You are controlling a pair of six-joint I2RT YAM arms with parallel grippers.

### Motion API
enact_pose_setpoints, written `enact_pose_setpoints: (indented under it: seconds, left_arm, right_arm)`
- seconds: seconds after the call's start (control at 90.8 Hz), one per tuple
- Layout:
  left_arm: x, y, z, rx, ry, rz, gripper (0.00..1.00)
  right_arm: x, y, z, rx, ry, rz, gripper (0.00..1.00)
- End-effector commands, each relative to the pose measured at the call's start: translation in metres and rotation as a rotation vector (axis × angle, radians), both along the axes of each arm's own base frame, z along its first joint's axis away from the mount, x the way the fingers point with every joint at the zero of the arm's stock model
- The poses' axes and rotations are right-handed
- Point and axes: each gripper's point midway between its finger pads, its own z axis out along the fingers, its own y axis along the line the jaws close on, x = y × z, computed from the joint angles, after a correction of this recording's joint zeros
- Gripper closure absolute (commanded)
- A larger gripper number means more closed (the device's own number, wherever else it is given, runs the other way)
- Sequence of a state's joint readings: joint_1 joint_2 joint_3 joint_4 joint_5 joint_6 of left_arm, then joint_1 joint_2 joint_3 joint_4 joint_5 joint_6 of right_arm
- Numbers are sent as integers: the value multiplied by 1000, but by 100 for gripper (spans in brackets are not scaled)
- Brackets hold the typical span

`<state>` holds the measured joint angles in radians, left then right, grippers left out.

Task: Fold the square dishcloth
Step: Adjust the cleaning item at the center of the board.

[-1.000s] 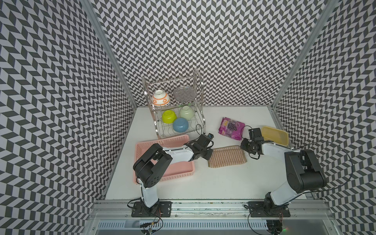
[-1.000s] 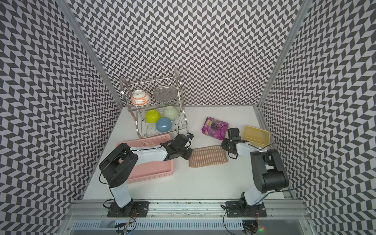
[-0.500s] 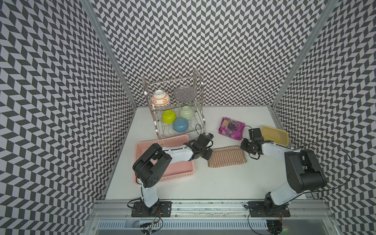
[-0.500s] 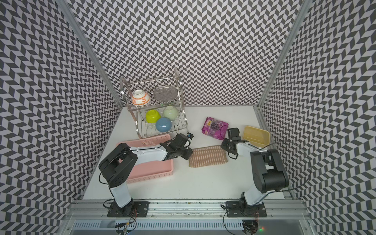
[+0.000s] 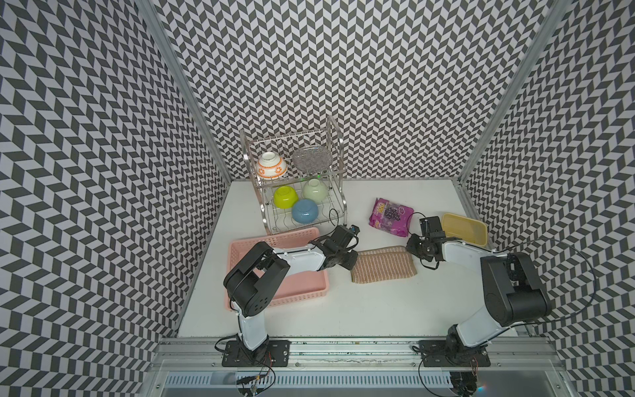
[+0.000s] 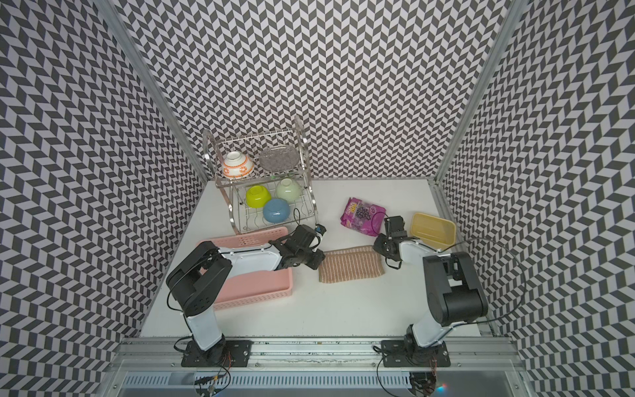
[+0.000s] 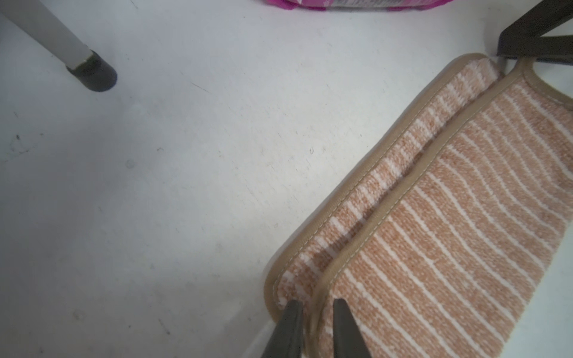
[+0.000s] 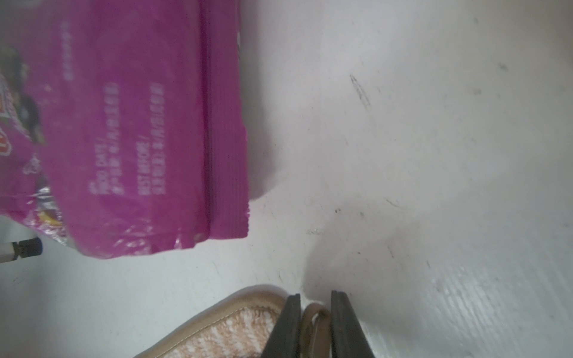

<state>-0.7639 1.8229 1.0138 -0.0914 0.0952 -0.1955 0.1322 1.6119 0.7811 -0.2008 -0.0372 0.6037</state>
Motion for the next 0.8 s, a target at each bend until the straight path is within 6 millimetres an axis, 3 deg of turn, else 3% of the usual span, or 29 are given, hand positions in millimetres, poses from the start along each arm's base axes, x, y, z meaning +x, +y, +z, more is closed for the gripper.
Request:
enact_pose_setpoints:
  seconds: [0.0, 0.308, 0.606, 0.793]
  left_arm:
    - [-3, 1, 7, -17, 3, -16, 79]
    - [-7, 2, -1, -10, 21, -20, 84]
    - [-9, 0, 2, -27, 24, -31, 81]
    - [-11, 2, -6, -14, 40, -28, 81]
  right_arm:
    - [10, -2, 11, -4, -40, -11, 80]
    - [9, -3, 9, -8, -36, -12, 80]
    - [10, -3, 7, -8, -34, -13, 80]
    - [10, -2, 7, -7, -31, -13, 80]
